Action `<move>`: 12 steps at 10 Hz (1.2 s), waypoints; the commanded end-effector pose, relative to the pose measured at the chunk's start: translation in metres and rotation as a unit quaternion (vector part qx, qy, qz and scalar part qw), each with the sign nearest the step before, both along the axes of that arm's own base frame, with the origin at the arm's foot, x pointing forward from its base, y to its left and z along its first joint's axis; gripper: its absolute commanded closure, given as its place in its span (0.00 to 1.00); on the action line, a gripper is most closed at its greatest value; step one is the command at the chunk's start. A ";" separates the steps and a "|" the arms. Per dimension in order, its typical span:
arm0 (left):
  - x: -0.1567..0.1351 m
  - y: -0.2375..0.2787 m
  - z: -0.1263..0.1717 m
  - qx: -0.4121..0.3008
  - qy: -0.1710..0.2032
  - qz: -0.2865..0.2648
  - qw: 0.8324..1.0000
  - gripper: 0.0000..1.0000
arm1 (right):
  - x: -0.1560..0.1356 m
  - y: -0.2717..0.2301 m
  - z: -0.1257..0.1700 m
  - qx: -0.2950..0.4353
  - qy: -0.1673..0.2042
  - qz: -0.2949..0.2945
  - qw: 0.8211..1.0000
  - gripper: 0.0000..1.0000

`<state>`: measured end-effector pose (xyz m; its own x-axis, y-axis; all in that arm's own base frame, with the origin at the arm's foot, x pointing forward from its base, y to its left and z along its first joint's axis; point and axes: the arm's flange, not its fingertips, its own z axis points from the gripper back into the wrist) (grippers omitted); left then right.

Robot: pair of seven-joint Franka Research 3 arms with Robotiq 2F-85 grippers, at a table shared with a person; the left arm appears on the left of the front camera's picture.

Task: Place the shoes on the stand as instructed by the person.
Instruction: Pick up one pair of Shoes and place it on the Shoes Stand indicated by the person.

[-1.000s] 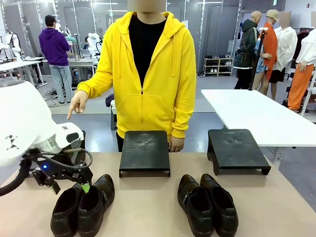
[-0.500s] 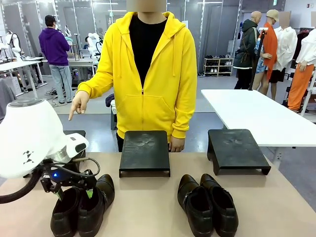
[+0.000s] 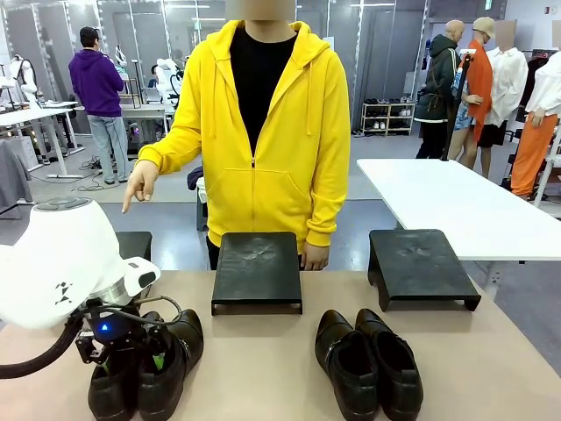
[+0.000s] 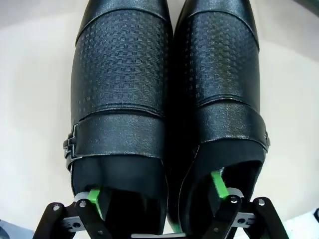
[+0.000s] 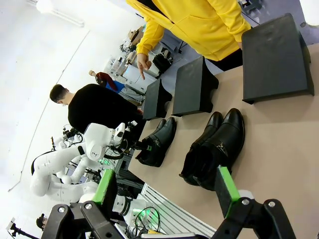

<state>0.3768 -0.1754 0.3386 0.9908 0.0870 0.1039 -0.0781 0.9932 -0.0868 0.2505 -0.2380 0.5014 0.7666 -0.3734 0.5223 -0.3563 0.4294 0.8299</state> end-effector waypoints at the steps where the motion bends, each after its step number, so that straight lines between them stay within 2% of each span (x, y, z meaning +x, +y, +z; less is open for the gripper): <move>1: -0.073 0.031 -0.028 0.006 -0.024 0.018 1.000 0.66 | -0.001 -0.002 0.002 -0.001 -0.009 0.002 1.000 0.00; 2: -0.074 0.028 -0.025 0.008 -0.024 0.023 0.999 1.00 | -0.001 -0.002 0.002 -0.001 -0.009 0.002 1.000 0.00; 4: -0.075 0.026 -0.025 0.022 -0.022 0.028 0.999 1.00 | -0.001 -0.002 0.002 -0.001 -0.009 0.002 1.000 0.00; 5: -0.074 0.028 -0.023 0.027 -0.024 0.034 0.999 0.87 | -0.001 -0.002 0.002 -0.001 -0.009 0.002 1.000 0.00; 6: -0.073 0.029 -0.019 0.037 -0.029 0.036 0.998 0.97 | -0.001 -0.002 0.002 -0.001 -0.009 0.002 1.000 0.00; 7: -0.070 0.029 -0.013 0.039 -0.033 0.042 0.998 1.00 | -0.001 -0.002 0.002 -0.001 -0.009 0.002 1.000 0.00; 9: -0.067 0.029 0.004 0.023 -0.038 0.046 0.998 1.00 | -0.001 -0.002 0.002 -0.001 -0.009 0.002 1.000 0.00; 12: -0.057 0.036 0.055 0.022 -0.059 0.050 0.997 1.00 | -0.001 -0.002 0.002 -0.001 -0.009 0.002 1.000 0.00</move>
<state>0.3692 -0.1669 0.3873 0.9670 0.1680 0.1917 -0.1591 0.9854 -0.0612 0.2506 -0.2379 0.5014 0.7667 -0.3733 0.5223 -0.3562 0.4294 0.8299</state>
